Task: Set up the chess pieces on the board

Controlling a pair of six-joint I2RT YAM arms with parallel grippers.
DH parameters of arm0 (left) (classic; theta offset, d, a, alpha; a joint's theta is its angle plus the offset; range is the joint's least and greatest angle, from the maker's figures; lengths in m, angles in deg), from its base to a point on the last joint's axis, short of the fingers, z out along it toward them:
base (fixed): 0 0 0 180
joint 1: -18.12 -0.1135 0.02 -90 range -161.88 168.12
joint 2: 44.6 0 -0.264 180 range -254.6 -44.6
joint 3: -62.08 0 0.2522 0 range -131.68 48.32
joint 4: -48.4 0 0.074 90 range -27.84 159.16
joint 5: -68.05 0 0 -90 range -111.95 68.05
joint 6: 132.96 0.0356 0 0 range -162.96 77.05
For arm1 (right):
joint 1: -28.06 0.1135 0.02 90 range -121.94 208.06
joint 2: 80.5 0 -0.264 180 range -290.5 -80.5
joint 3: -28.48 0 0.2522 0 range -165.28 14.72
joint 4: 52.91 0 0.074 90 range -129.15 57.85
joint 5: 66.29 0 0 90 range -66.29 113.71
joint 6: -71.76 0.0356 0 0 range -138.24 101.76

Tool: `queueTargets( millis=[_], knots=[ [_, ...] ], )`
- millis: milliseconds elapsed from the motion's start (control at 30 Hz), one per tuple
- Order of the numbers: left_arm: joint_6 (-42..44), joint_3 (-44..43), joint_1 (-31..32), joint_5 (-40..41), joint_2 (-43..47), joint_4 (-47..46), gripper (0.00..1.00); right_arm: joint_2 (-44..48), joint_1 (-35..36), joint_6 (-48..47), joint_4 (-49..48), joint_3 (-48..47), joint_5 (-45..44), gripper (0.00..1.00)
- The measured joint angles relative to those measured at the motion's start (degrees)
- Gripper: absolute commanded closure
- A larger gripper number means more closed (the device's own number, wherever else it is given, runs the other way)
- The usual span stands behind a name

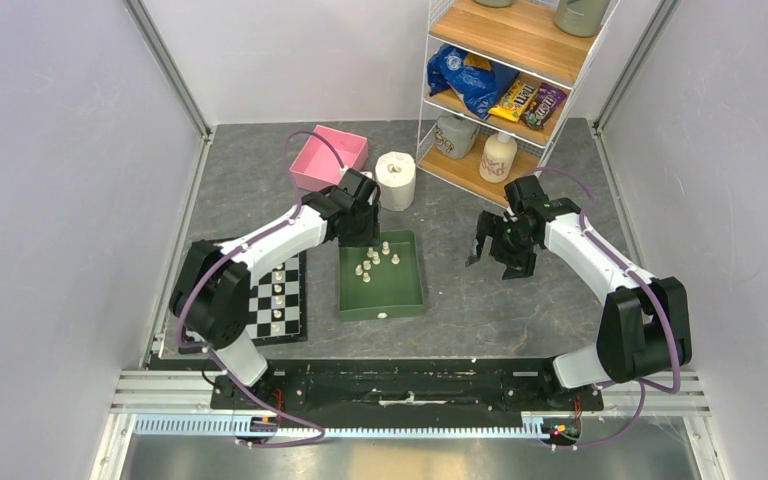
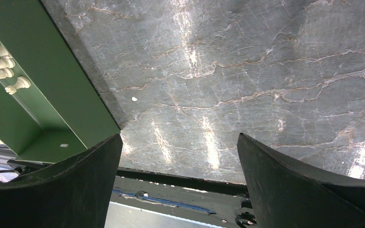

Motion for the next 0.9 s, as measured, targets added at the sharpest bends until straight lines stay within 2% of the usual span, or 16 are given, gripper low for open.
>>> queueTargets(
  millis=[500,900],
  knots=[
    [-1.2,-2.38,0.72,0.2,-3.93,-0.07,0.52,0.0,0.0,-0.02,0.02,0.0,-0.02,0.01],
    [-1.36,-2.64,0.72,0.28,-4.46,-0.04,0.51,0.0,0.0,-0.02,0.02,0.0,-0.04,0.01]
  ],
)
